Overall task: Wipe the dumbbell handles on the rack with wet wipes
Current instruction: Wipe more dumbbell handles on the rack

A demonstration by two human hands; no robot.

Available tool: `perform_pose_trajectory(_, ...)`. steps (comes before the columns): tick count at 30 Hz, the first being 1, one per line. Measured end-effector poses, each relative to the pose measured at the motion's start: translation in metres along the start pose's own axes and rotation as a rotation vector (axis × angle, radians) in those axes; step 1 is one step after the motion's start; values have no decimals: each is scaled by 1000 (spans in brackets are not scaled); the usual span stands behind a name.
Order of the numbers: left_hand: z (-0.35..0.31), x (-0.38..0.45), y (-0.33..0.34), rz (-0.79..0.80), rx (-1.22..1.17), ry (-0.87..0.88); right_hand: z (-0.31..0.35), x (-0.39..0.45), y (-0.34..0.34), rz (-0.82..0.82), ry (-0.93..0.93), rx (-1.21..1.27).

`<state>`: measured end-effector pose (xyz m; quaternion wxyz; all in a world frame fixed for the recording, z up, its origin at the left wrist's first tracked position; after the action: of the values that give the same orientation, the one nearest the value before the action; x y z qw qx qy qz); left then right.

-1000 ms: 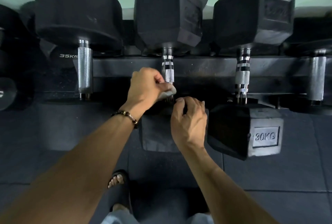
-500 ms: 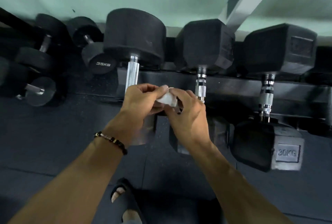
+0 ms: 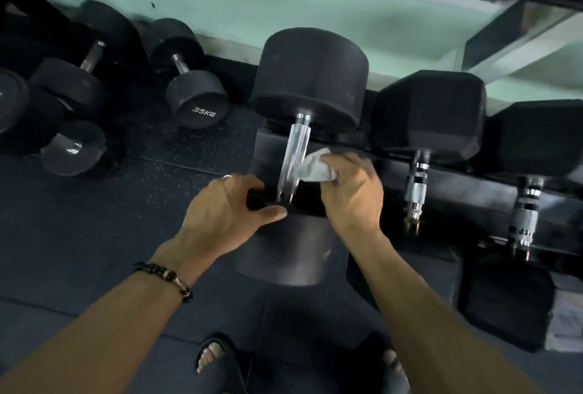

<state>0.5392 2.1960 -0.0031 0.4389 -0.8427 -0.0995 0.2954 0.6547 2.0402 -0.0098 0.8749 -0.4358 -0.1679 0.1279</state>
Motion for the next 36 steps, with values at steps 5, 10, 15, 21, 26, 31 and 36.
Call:
perform_pose_trajectory(5, 9, 3, 3, -5, -71, -59, 9, 21, 46, 299, -138, -77)
perform_pose_trajectory(10, 10, -3, 5, -18, -193, -104, -4, 32, 41, 403, -68, 228)
perform_pose_trajectory(15, 15, -6, 8, -37, -283, -190, 12, 38, 57, 406, -451, -5)
perform_pose_trajectory(21, 19, -8, 13, -59, -328, -225, 21, 29, 62, 843, -975, -292)
perform_pose_trajectory(26, 22, -8, 15, -70, -356, -239, 16, 35, 68, 730, -965, -227)
perform_pose_trajectory(31, 23, -9, 16, -83, -360, -237, 20, 32, 74, 979, -1163, -304)
perform_pose_trajectory(36, 23, -9, 18, -88, -353, -227, 15, 44, 69, 736, -1071, -223)
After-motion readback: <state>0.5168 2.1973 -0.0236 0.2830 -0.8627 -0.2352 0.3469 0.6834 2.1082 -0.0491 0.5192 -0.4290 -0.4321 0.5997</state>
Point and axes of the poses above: each hand's wrist, its own x-axis towards the middle knuckle, its own y-axis out of the palm, z = x × y, the point moved 5 cm from there along x, towards the middle knuckle, and after that the axes turned 2 degrees about -z, right-handed, at the moved point
